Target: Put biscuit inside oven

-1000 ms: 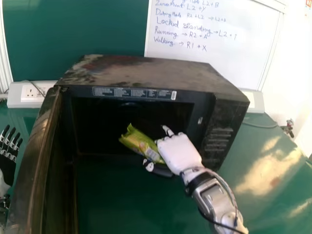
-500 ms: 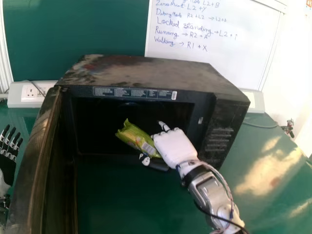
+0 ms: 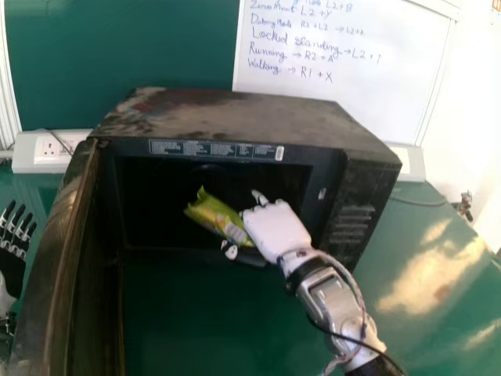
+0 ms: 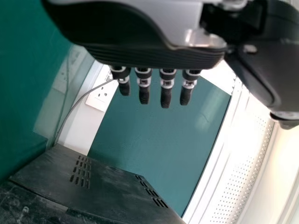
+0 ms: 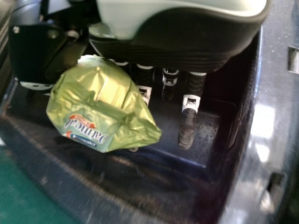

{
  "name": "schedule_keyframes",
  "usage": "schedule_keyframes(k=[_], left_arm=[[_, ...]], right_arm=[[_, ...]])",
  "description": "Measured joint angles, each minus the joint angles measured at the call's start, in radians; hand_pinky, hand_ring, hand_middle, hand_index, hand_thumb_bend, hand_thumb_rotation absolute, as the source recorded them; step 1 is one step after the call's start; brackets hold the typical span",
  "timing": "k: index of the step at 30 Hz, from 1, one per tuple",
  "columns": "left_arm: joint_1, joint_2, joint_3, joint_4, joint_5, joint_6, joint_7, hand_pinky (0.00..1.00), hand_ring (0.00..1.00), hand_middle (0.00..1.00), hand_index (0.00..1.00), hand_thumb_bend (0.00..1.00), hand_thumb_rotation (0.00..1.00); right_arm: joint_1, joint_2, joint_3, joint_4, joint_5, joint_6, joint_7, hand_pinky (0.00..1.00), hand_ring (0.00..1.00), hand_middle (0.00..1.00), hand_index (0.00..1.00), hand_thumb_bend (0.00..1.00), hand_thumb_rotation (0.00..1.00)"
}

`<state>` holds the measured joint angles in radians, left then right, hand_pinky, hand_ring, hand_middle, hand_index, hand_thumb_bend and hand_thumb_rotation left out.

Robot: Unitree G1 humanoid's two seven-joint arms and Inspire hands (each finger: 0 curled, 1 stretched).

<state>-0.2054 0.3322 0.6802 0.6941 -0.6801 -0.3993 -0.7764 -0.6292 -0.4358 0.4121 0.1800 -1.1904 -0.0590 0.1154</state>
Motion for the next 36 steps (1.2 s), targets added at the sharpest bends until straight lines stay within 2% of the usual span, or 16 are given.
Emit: schedule_keyframes(k=[3, 6, 8, 11, 13, 17, 25, 31, 36], left_arm=[[-0.001, 0.000, 0.000, -0.001, -0.001, 0.000, 0.000, 0.99, 0.78, 0.81, 0.96, 0.00, 0.00], [0.000, -0.001, 0.000, -0.004, -0.001, 0.000, 0.000, 0.98, 0.77, 0.81, 0.96, 0.00, 0.00], [0.001, 0.000, 0.000, -0.003, -0.001, 0.000, 0.000, 0.96, 0.76, 0.81, 0.96, 0.00, 0.00], [0.002, 0.000, 0.000, -0.004, 0.000, 0.000, 0.001, 0.92, 0.76, 0.80, 0.96, 0.00, 0.00], [0.001, 0.000, 0.000, -0.005, 0.000, 0.000, 0.002, 0.93, 0.76, 0.80, 0.96, 0.00, 0.00], [0.002, -0.001, 0.000, -0.007, -0.001, 0.000, 0.002, 0.94, 0.77, 0.81, 0.96, 0.00, 0.00], [0.002, -0.001, 0.000, -0.011, -0.001, 0.000, -0.001, 0.86, 0.74, 0.80, 0.95, 0.00, 0.00], [0.001, 0.000, 0.000, -0.006, -0.001, -0.001, -0.006, 0.93, 0.76, 0.81, 0.96, 0.00, 0.00], [0.003, -0.002, 0.000, -0.015, -0.001, 0.000, 0.003, 0.90, 0.75, 0.81, 0.96, 0.00, 0.00]], right_arm=[[-0.020, 0.005, 0.015, 0.040, 0.004, -0.004, -0.019, 0.42, 0.45, 0.48, 0.49, 0.53, 0.00], [-0.036, 0.011, 0.027, 0.079, 0.007, -0.005, -0.031, 0.52, 0.53, 0.46, 0.54, 0.52, 0.00], [-0.053, 0.018, 0.034, 0.111, 0.015, -0.005, -0.041, 0.54, 0.54, 0.46, 0.54, 0.52, 0.00], [-0.092, 0.033, 0.047, 0.166, 0.020, -0.003, -0.057, 0.48, 0.50, 0.44, 0.54, 0.52, 0.00], [-0.120, 0.044, 0.059, 0.208, 0.021, -0.004, -0.085, 0.42, 0.45, 0.47, 0.50, 0.53, 0.00], [-0.169, 0.062, 0.082, 0.305, 0.026, -0.009, -0.155, 0.36, 0.40, 0.48, 0.49, 0.53, 0.00], [-0.251, 0.092, 0.136, 0.458, 0.039, -0.008, -0.229, 0.36, 0.40, 0.48, 0.49, 0.53, 0.00], [-0.292, 0.114, 0.165, 0.558, 0.044, -0.011, -0.305, 0.39, 0.43, 0.48, 0.49, 0.53, 0.00], [-0.335, 0.131, 0.190, 0.657, 0.057, -0.030, -0.383, 0.39, 0.43, 0.48, 0.49, 0.53, 0.00]])
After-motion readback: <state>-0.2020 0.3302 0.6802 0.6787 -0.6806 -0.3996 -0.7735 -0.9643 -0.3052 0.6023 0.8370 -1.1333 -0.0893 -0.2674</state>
